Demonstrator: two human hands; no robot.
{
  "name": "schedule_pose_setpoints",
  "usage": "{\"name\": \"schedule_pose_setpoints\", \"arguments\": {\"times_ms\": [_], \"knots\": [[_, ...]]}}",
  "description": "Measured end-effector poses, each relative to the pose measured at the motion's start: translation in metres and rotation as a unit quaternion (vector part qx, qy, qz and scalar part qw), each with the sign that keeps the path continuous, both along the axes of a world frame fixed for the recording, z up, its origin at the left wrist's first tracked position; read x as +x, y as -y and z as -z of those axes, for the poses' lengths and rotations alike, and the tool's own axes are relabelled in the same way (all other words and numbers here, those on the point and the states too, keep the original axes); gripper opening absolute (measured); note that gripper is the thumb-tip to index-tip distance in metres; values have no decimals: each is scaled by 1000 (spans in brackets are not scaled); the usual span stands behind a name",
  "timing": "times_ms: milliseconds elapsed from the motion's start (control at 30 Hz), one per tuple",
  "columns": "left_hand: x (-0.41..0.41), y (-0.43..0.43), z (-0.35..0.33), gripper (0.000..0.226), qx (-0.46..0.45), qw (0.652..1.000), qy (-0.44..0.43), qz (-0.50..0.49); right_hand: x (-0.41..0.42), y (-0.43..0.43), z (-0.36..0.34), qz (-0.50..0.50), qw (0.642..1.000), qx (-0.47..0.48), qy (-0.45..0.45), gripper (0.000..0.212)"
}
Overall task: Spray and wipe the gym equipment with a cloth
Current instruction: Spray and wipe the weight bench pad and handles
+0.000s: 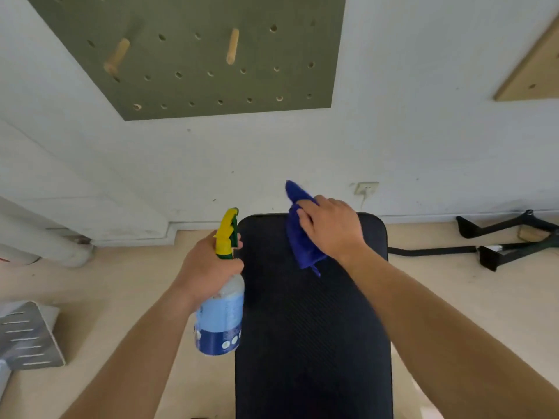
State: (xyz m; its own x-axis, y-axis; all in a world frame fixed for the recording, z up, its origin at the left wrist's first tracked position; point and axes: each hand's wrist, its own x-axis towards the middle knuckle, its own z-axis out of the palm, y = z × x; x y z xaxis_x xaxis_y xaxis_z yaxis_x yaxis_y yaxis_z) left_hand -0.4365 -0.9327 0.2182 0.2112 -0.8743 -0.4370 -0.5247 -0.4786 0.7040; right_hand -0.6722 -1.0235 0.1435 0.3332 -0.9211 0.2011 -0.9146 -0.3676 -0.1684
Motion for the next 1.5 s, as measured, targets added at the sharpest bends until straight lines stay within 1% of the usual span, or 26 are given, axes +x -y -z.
{"name": "schedule_pose_setpoints", "arguments": {"times_ms": [100,167,200,267,333,433,500,533,600,633,667,700,733,767,800,833,867,900,967,1033,1100,1167,1267,1300,1400,1500], "knots": [[-32,8,4,42,10,998,-31,47,-63,0,-7,77,994,64,35,43],[-57,12,3,41,23,995,-47,87,-89,1,-10,136,981,115,82,41],[-70,14,3,40,32,992,-54,107,-99,-2,-8,173,971,122,111,40],[-95,19,3,39,48,986,-57,151,-121,-16,-3,262,934,108,219,39],[-116,23,2,38,54,980,-56,182,-140,-34,-1,331,880,73,334,35],[-148,26,0,34,69,976,-47,201,-164,-54,-11,376,821,33,429,36],[-162,24,0,28,78,976,-35,199,-171,-56,-22,384,799,15,462,34],[-166,22,0,26,79,977,-26,197,-171,-53,-27,376,797,15,472,32],[-166,16,-1,23,81,979,-7,188,-158,-41,-34,333,810,43,480,31],[-162,13,-2,23,80,980,1,181,-144,-32,-36,296,823,72,479,32],[-157,9,-4,24,77,982,8,171,-126,-23,-33,252,849,102,453,33],[-151,6,-7,26,72,985,15,159,-106,-14,-30,198,899,118,372,34],[-145,3,-9,28,67,987,22,145,-84,-7,-24,139,950,110,258,35],[-139,0,-12,30,61,989,30,129,-63,-2,-19,89,980,86,158,35],[-133,-1,-13,31,55,991,39,115,-46,-1,-18,40,992,57,101,33],[-128,-2,-14,32,48,992,47,104,-37,-1,-16,-5,997,40,72,31],[-125,-2,-14,33,41,993,54,98,-36,-2,-12,-42,997,24,55,32],[-125,-2,-13,34,35,993,62,97,-42,-4,-8,-52,997,8,48,35],[-127,-2,-11,35,25,992,74,102,-64,-7,5,10,997,-16,80,37],[-131,-3,-9,36,18,992,79,101,-80,-16,17,95,983,-29,153,36],[-136,-8,-6,35,18,992,72,103,-84,-30,28,154,959,-21,238,35],[-141,-13,-3,33,23,991,64,114,-84,-46,37,201,926,-3,320,35],[-150,-20,3,34,24,988,60,138,-85,-78,53,275,873,48,401,41],[-154,-23,5,35,25,986,64,150,-84,-95,61,297,861,66,408,43],[-168,-28,9,35,27,982,74,171,-80,-156,83,335,848,84,403,46],[-181,-34,8,35,35,981,73,177,-87,-193,91,338,832,128,422,46]]}}
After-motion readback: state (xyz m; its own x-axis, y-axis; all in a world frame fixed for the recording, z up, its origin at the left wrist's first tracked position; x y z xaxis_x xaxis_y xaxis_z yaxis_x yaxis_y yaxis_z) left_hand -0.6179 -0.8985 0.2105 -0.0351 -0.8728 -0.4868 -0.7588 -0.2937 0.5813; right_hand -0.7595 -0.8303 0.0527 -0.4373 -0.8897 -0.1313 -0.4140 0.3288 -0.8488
